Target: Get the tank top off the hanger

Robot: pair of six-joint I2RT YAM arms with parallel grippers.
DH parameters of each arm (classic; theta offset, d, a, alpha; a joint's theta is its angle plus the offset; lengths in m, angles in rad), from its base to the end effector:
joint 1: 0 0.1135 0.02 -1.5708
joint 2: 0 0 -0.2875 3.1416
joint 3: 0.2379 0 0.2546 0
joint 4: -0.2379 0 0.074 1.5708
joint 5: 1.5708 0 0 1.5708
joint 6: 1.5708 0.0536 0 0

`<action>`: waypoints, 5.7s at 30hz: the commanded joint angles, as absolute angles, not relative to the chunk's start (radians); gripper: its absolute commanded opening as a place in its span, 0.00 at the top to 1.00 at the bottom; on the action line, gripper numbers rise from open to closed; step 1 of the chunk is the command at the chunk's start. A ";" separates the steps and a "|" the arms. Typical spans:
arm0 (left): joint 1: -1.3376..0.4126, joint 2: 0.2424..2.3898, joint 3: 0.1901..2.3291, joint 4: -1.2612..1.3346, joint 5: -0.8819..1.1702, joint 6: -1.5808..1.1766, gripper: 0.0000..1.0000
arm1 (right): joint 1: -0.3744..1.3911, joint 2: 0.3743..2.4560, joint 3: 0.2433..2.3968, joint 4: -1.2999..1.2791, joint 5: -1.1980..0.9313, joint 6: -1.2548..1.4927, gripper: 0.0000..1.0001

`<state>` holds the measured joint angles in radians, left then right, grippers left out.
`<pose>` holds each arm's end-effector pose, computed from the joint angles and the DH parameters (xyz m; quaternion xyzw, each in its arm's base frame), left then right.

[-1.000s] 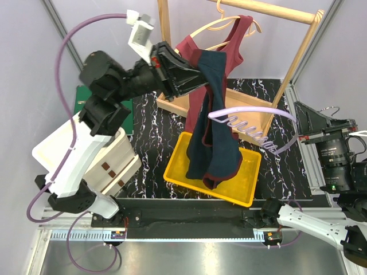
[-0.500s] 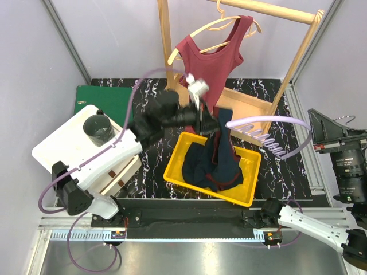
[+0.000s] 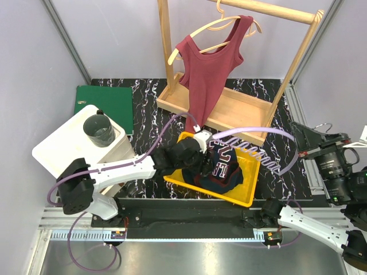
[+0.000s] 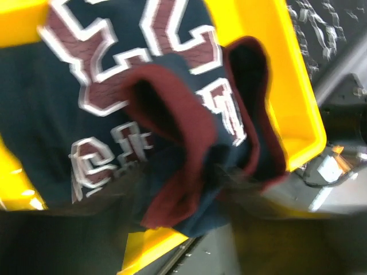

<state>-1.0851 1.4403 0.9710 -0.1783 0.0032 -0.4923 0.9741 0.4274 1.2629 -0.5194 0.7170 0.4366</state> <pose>0.1549 -0.2938 0.2632 0.2622 0.8561 -0.3170 0.3129 0.0227 -0.0292 0.4920 0.1279 0.6054 0.3347 0.7107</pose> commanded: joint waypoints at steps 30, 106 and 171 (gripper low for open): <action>-1.028 0.824 1.200 -0.350 0.504 -0.471 0.01 | 0.977 0.745 1.249 -0.845 0.003 0.223 1.00; -1.115 0.864 1.065 -0.202 -0.561 -0.847 1.00 | 1.243 1.118 1.259 -0.425 -0.058 0.351 0.36; -1.115 0.382 0.767 -0.287 -0.161 -0.650 0.09 | 0.336 1.290 1.643 -0.210 -0.357 0.695 1.00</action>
<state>-1.1152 0.4019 0.7738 -0.3126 -0.2001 -0.6533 0.4088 1.2797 1.5867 -0.3103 -0.2775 0.6327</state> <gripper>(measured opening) 0.908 0.048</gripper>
